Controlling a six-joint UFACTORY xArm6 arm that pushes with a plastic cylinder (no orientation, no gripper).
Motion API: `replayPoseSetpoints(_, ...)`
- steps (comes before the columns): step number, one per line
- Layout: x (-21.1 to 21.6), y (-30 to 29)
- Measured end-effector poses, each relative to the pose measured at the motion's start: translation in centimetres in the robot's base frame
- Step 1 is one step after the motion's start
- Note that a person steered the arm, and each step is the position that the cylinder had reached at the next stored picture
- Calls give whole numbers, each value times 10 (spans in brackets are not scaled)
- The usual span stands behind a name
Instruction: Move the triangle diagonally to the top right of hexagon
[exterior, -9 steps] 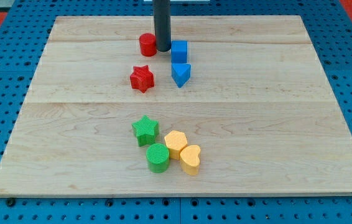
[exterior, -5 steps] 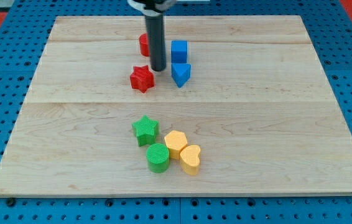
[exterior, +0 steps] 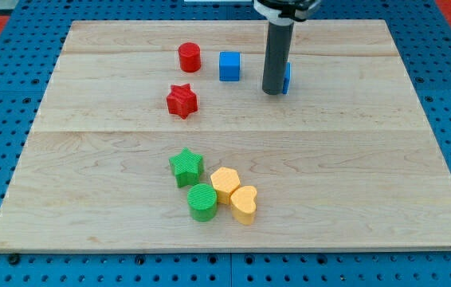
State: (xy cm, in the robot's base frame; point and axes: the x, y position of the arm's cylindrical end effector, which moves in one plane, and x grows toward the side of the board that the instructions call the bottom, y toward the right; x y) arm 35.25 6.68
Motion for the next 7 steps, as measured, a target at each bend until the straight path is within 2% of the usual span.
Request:
replayPoseSetpoints(1,-11,-33)
replayPoseSetpoints(2,-23,-14)
replayPoseSetpoints(4,-13,54)
replayPoseSetpoints(5,45,-11)
replayPoseSetpoints(6,85,-104)
replayPoseSetpoints(7,87,-212)
